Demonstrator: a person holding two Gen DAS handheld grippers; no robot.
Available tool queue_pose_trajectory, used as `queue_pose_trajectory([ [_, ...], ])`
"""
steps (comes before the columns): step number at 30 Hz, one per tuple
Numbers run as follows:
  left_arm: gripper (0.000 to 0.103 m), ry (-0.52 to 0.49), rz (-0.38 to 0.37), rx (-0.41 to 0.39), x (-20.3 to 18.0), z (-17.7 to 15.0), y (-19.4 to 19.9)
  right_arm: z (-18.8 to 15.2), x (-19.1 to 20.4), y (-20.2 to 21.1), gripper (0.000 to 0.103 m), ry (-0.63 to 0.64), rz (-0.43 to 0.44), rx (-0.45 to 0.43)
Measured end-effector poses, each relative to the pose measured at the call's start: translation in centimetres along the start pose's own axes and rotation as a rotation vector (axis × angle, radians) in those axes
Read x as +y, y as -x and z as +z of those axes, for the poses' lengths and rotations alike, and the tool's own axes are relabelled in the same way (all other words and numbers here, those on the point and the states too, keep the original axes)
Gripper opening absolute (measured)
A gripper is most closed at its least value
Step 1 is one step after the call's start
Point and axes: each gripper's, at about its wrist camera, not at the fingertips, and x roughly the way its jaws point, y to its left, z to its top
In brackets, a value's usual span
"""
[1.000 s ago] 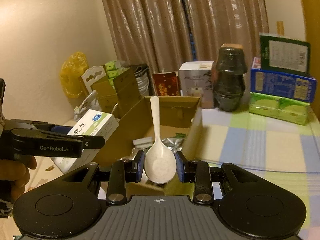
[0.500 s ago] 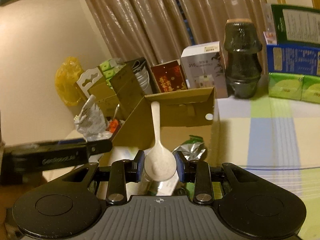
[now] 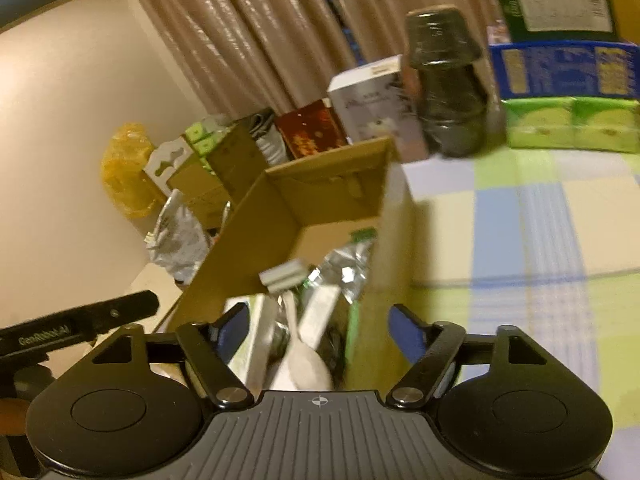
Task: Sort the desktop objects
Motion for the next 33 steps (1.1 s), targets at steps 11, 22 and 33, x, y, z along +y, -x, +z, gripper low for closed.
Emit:
queue_pose_trajectory([
  [11, 0.101, 0.009, 0.03, 0.001, -2.7, -3.5, 5.2, -3.2, 1.1, 6.6, 0.097, 0.033, -0.033, -0.01],
  [22, 0.102, 0.015, 0.072, 0.018, -4.5, -6.4, 9.1, -4.3, 2.4, 9.4, 0.101, 0.07, -0.054, 0.002],
  [33, 0.102, 0.006, 0.12, 0.017, -5.3, -8.0, 12.1, -5.6, 4.2, 10.7, 0.101, 0.108, -0.064, 0.039],
])
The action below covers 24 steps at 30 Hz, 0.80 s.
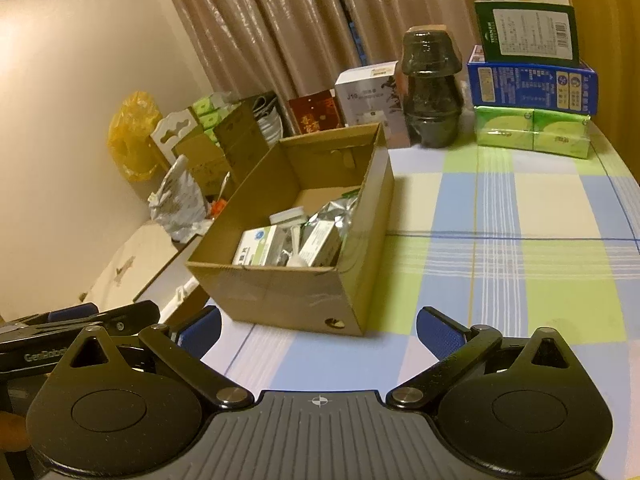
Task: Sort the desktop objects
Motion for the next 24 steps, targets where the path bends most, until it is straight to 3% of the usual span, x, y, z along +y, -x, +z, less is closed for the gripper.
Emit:
queue_pose_trajectory([
  [4, 0.102, 0.018, -0.025, 0.002, 0.5, -0.4, 1.4, -0.4, 0.4, 0.7, 0.101, 0.0, -0.037, 0.007],
  [11, 0.102, 0.053, -0.004, 0.017, 1.9, -1.4, 3.6, -1.3, 1.1, 1.6, 0.101, -0.031, -0.08, 0.053],
  [24, 0.102, 0.061, -0.04, 0.059, 1.6, -2.7, 5.8, -3.0, 2.4, 4.6, 0.101, 0.038, -0.207, 0.052],
])
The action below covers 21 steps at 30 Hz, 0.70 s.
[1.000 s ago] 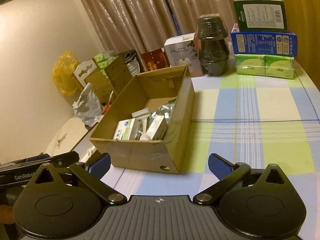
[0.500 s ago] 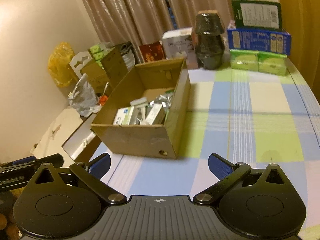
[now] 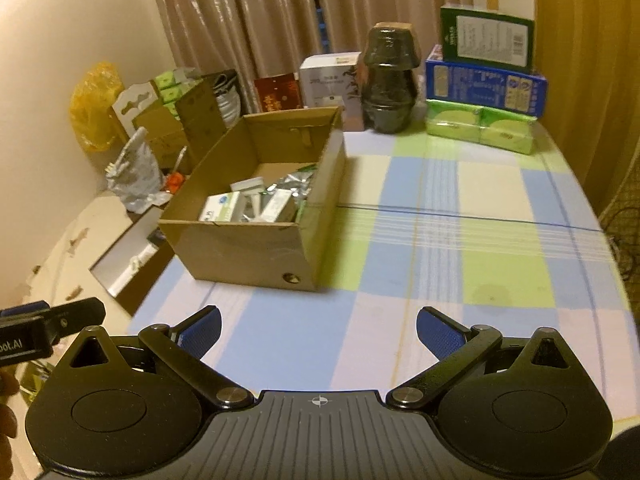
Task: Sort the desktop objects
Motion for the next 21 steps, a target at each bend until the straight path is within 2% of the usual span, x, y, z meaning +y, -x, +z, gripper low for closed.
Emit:
queue_pose_trajectory([
  [7, 0.102, -0.03, -0.018, 0.018, -1.2, -0.5, -0.1, -1.8, -1.0, 1.3, 0.101, -0.026, -0.066, 0.022],
  [21, 0.102, -0.093, -0.004, 0.043, -3.5, -1.4, -0.4, -3.3, -1.3, 2.8, 0.101, -0.022, -0.1, 0.032],
])
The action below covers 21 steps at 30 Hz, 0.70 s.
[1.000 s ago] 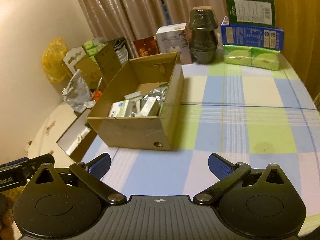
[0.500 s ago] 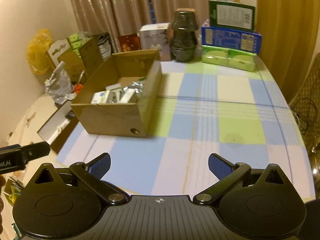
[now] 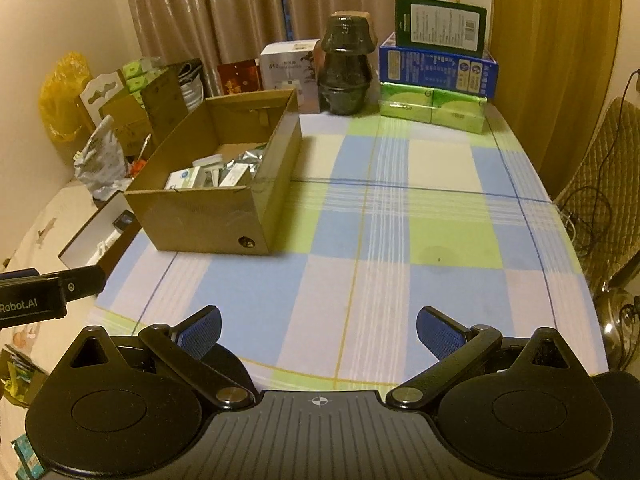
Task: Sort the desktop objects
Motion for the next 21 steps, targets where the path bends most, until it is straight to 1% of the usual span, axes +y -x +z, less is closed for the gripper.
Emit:
queue_pose_trajectory([
  [12, 0.102, -0.012, 0.022, 0.006, -0.2, -0.38, -0.31, -0.03, 0.34, -0.25, 0.101, 0.003, 0.011, 0.017],
  [21, 0.102, -0.014, 0.023, 0.011, -0.25, -0.61, -0.52, -0.02, 0.28, -0.42, 0.101, 0.001, 0.012, 0.022],
])
